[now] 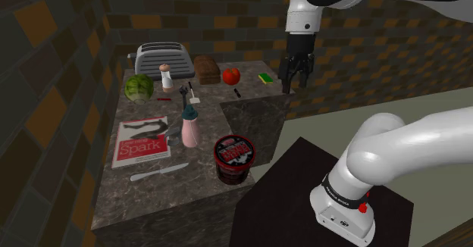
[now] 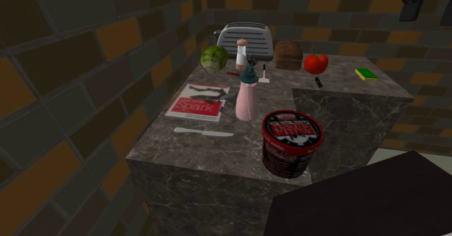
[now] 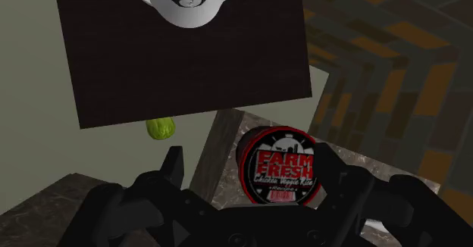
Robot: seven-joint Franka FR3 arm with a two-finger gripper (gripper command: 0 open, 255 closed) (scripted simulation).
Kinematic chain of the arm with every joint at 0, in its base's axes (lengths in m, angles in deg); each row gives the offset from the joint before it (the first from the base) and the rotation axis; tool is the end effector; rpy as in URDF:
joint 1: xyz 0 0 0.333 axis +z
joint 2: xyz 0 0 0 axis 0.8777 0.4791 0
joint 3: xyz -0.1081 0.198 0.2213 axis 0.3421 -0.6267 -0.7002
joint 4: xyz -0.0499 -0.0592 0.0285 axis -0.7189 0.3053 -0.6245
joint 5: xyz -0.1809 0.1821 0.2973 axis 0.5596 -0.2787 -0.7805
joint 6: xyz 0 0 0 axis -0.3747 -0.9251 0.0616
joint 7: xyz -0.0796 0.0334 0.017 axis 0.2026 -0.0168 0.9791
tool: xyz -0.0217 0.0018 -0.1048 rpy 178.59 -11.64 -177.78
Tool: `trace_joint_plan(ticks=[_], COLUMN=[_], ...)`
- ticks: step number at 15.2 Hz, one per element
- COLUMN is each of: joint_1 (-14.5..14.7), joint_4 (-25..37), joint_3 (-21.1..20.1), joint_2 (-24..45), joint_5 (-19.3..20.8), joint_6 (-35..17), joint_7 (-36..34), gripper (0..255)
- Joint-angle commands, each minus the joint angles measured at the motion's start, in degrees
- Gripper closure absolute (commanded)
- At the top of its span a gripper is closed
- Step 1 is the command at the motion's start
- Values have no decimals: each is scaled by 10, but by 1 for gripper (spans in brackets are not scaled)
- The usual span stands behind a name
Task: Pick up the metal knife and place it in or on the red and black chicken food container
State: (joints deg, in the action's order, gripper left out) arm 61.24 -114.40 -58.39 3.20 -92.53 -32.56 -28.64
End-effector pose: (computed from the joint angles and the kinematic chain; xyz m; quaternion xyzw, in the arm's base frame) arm 0.2987 -0.0058 0.5383 -0.9893 0.0513 0.1220 0.0609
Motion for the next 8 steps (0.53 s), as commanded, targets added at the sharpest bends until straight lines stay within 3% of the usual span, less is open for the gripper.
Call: trace_joint_plan(ticks=[1,8], joint_1=[0,36], joint_4=[0,-50], joint_3=[0,-11], joint_2=[0,81], joint_5=[0,-5], joint_6=[0,-165], joint_7=[0,68], gripper=[0,0])
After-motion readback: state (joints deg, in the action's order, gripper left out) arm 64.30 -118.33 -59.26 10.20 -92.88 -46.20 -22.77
